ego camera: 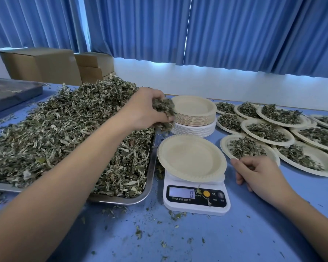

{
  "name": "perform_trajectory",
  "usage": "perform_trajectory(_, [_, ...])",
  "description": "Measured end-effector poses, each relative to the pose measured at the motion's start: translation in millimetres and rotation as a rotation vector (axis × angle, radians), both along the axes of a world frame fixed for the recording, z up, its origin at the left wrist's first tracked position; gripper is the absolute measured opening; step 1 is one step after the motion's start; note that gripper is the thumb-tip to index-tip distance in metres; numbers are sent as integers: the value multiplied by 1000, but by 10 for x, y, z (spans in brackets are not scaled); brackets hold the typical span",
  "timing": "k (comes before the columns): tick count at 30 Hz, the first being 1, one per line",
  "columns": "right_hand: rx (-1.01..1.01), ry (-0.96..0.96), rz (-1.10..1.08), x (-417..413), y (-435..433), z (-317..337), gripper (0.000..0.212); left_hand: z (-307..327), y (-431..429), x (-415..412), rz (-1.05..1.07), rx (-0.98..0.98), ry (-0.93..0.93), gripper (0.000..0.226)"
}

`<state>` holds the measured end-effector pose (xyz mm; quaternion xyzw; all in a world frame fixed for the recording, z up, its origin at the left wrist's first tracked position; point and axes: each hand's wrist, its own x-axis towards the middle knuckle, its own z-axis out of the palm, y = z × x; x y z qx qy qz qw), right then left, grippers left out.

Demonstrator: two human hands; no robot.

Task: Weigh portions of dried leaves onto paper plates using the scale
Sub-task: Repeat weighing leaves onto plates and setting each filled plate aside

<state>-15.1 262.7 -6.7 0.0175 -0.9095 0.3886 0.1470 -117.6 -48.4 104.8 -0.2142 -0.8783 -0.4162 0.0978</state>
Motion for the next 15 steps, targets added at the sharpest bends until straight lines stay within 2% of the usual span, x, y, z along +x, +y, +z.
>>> perform_trajectory(4, [-2, -7, -2, 6, 5, 1, 48, -147, 309, 184, -169, 26, -158, 34])
perform_trajectory(9, [-4, -6, -6, -8, 20, -5, 48, -92, 263, 170, -318, -235, -299, 40])
perform_trajectory(13, [-11, -2, 3, -15, 23, -8, 49, 28, 7, 30, -178, -317, -213, 34])
perform_trajectory(15, [-9, -1, 1, -14, 25, -11, 48, 13, -102, -52, -71, -480, -184, 36])
